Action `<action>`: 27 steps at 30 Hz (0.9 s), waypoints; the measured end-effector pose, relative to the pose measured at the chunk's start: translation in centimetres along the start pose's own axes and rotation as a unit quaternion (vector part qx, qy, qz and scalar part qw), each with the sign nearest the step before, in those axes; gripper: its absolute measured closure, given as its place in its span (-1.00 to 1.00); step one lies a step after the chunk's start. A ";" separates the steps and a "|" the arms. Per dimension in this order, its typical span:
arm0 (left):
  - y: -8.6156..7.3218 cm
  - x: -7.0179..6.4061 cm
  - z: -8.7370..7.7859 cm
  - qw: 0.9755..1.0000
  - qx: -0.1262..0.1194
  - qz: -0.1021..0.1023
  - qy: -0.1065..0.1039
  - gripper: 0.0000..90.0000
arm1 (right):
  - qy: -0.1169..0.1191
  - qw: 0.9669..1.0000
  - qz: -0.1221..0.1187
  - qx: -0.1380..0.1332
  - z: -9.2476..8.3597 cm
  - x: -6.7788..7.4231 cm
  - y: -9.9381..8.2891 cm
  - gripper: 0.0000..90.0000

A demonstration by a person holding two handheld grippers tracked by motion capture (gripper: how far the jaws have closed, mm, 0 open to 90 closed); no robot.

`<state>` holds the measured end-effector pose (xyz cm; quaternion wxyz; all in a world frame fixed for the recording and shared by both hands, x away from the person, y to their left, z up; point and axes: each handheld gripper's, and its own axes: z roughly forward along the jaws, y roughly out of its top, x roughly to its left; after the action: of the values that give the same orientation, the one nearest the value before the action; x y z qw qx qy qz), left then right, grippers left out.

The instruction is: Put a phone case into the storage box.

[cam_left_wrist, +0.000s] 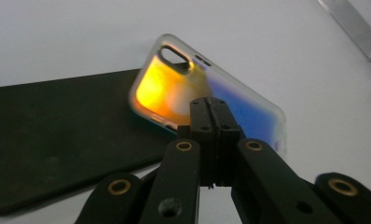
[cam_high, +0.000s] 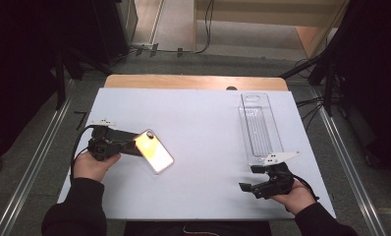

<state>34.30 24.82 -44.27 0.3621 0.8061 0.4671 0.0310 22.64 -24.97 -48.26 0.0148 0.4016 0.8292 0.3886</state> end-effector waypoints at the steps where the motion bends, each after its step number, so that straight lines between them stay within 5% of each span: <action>1: -0.1 0.0 0.1 1.000 0.002 -0.001 0.006 1.00 | 0.001 1.000 -0.001 0.001 0.0 0.0 0.0 -0.67; 13: 0.2 1.0 3.0 0.998 0.039 -0.009 0.047 1.00 | -0.004 1.000 -0.002 0.001 0.0 0.0 0.0 -0.67; 27: 1.4 -0.4 5.4 0.999 0.038 0.017 0.030 1.00 | -0.005 1.000 -0.001 0.005 0.0 0.1 0.0 -0.67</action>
<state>37.27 21.09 -47.29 0.3167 0.8259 0.4644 0.0438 22.58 -24.90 -48.29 0.0170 0.4026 0.8313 0.3828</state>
